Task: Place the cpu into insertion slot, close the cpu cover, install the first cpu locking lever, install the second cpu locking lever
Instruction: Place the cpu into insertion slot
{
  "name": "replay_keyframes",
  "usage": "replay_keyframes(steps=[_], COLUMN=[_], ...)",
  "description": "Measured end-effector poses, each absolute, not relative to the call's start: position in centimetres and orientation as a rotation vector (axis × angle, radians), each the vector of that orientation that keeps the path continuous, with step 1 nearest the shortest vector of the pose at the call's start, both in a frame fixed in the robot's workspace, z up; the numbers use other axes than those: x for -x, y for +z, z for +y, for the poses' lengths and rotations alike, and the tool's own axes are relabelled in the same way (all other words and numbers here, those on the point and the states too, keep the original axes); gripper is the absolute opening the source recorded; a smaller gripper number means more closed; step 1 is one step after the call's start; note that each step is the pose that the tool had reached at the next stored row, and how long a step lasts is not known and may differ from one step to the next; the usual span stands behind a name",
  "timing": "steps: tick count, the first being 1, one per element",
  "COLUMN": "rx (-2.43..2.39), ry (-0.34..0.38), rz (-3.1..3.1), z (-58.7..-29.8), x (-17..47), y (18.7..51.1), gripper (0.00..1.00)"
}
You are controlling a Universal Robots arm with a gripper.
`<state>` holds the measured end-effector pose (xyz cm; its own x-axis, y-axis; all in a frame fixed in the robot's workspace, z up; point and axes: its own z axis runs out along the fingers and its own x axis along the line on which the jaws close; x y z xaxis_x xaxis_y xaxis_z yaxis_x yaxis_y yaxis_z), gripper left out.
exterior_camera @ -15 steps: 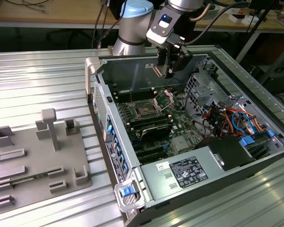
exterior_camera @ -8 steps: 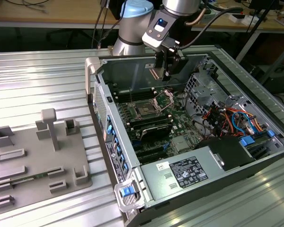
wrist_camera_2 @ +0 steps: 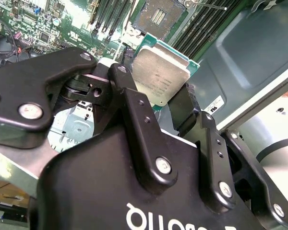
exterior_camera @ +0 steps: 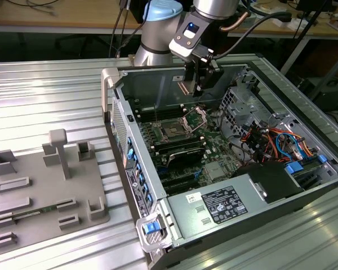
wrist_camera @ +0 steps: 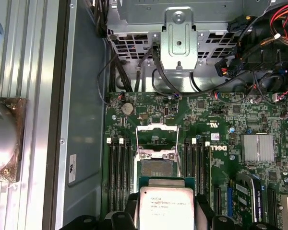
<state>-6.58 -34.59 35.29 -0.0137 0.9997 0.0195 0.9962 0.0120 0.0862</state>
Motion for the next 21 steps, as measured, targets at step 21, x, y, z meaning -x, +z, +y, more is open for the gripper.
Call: replay_keyframes(steps=[21], rx=[-2.173], ry=[0.117], rz=[2.201], z=[-34.6], x=[6.6], y=[34.1], gripper=[0.55])
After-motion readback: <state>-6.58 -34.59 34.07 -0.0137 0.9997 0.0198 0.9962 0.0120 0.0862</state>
